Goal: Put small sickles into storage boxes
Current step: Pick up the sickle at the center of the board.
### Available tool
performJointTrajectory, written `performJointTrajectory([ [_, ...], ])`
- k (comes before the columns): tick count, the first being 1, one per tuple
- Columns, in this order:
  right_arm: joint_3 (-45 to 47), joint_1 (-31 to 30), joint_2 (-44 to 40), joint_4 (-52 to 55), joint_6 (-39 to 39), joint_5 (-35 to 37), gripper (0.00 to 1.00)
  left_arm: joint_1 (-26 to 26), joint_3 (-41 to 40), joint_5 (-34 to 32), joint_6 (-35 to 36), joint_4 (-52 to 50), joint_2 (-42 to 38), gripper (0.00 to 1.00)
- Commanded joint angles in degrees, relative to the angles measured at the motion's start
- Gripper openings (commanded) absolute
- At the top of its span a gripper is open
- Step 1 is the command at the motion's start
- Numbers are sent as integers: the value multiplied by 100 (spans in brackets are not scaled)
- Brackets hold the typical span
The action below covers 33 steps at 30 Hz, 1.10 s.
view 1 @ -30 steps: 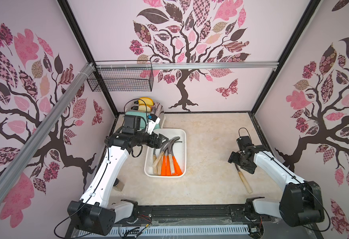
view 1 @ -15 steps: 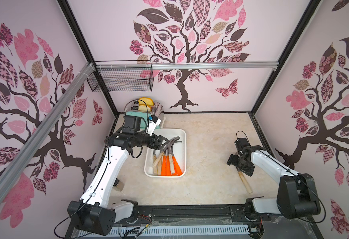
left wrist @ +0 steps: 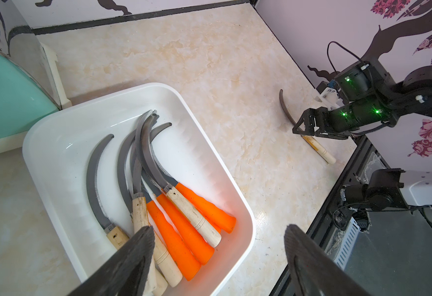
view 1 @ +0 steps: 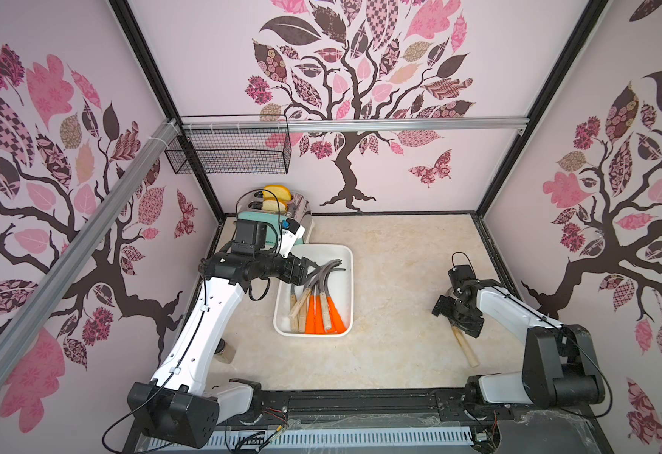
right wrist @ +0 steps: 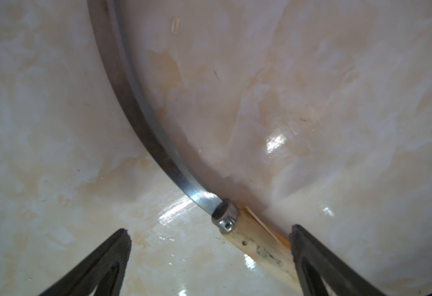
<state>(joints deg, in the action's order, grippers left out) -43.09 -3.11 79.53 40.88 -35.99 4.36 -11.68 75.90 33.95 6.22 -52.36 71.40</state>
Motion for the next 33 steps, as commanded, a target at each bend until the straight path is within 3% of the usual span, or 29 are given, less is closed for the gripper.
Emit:
performJointTrajectory([
  [1, -28, 43, 104, -23, 82, -83, 99, -18, 22, 33, 73, -63, -101, 84],
  [10, 8, 48, 340, -89, 197, -650, 99, -23, 57, -14, 72, -68, -81, 84],
  [19, 195, 43, 2, -73, 207, -980, 92, -23, 179, 4, 11, -27, -13, 84],
  [24, 253, 31, -197, -91, 196, -1319, 82, -22, 230, 41, -33, -6, 13, 84],
  [33, 323, -309, -69, -98, 128, -1409, 81, -18, 210, 2, -33, -20, -29, 84],
])
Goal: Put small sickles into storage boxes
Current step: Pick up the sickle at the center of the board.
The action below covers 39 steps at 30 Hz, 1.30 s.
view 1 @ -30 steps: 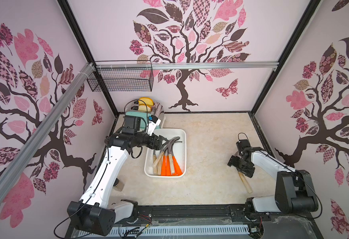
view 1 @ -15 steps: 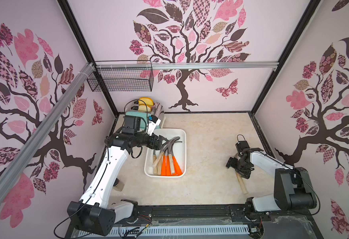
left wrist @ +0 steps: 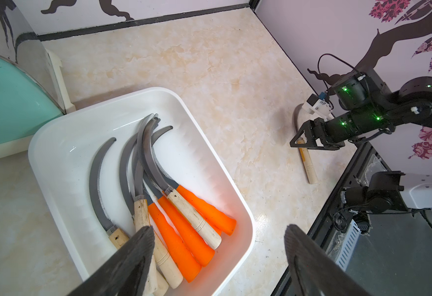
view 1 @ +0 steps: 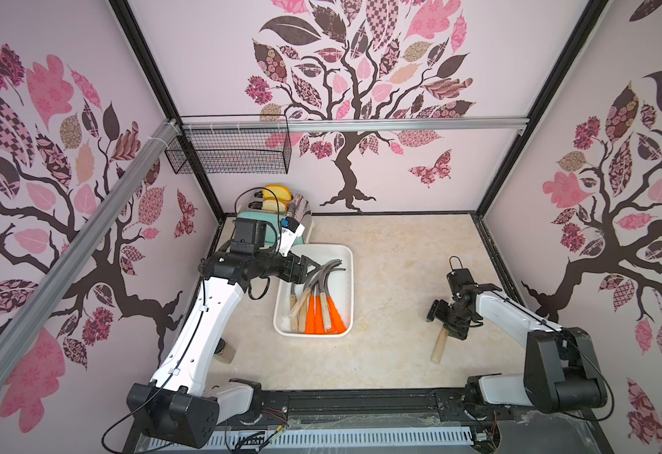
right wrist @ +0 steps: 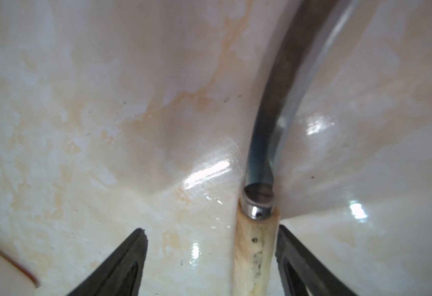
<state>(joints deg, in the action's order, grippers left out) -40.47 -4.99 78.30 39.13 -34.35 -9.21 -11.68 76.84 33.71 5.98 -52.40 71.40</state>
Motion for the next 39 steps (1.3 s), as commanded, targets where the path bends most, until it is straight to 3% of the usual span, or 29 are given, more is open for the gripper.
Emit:
performJointTrajectory([
  [1, 74, -172, 47, 93, -62, -15, 81, -21, 121, 22, -10, -22, -46, 84],
  [11, 195, -475, -19, 270, -326, 245, 79, -27, 81, 66, -37, 31, -126, 84],
  [18, 275, -542, 5, 312, -337, 358, 70, -21, 109, 21, 17, -5, -152, 84],
  [39, 404, -608, 191, 143, -309, 377, 57, -21, 81, 2, 112, -40, -164, 84],
])
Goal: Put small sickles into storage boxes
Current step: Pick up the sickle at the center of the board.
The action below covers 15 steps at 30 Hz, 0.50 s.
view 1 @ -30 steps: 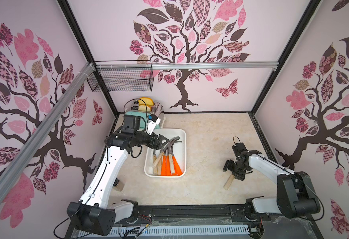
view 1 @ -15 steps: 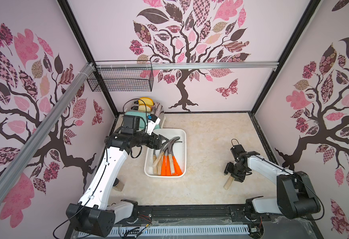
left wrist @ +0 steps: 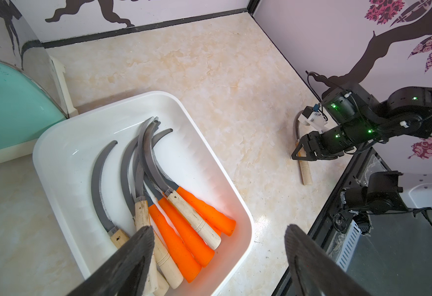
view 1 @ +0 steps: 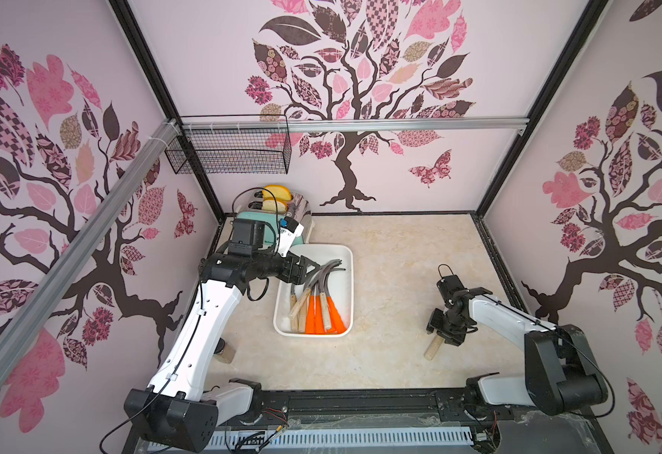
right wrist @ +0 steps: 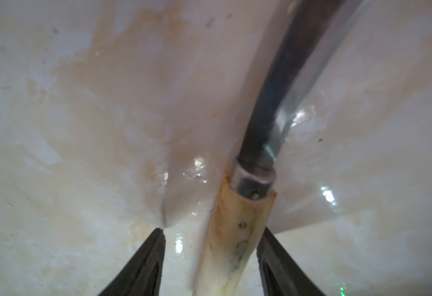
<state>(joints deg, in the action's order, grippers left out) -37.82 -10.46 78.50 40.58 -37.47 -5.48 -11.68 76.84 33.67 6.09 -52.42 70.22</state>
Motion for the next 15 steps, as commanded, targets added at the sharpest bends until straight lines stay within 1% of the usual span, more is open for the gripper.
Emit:
performJointTrajectory([
  [1, 142, -61, 183, -13, 3, 6, 56, -20, 86, 0, 95, -46, -35, 84],
  [4, 157, -70, 183, -30, -5, 28, 55, -25, 76, 33, 78, -24, -39, 84],
  [7, 153, -79, 199, -50, 3, 3, 51, -26, 87, 26, 77, -15, -42, 84],
  [11, 143, -79, 226, -59, 4, 11, 50, -22, 95, 18, 77, -29, -48, 84],
  [15, 139, -87, 226, -68, 17, -22, 45, -29, 103, 28, 59, -17, -34, 84],
])
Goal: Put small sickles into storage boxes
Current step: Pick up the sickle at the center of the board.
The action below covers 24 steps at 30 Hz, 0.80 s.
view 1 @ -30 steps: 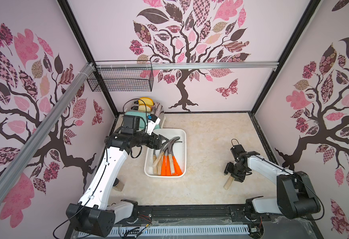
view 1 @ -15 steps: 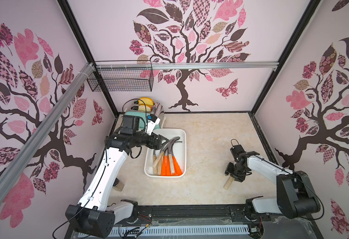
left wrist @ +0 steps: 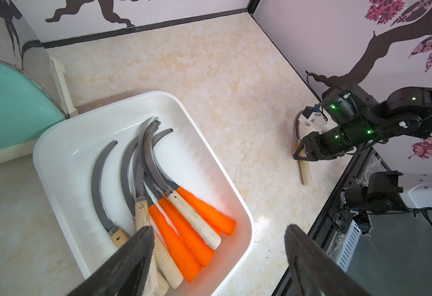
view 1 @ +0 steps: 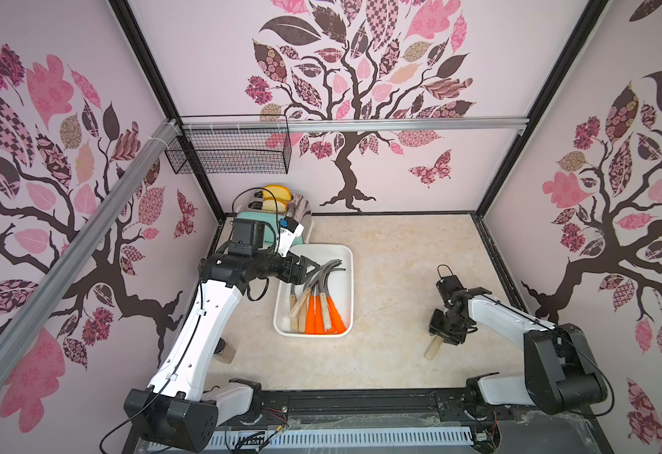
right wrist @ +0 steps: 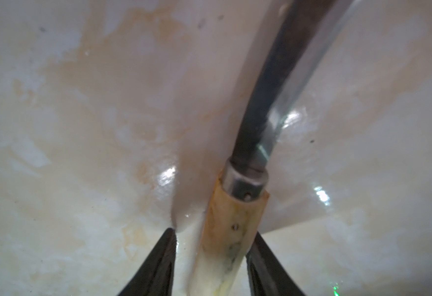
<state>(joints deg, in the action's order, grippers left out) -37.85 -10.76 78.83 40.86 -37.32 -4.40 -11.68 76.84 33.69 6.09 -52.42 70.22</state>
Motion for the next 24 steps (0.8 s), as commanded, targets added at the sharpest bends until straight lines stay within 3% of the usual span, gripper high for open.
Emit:
performJointTrajectory([
  [1, 142, -60, 185, -105, -7, -133, 44, -20, 103, 32, 53, -14, -27, 84],
  [24, 111, -56, 257, -392, 104, -411, 9, -20, 217, -45, 94, -121, -21, 84],
])
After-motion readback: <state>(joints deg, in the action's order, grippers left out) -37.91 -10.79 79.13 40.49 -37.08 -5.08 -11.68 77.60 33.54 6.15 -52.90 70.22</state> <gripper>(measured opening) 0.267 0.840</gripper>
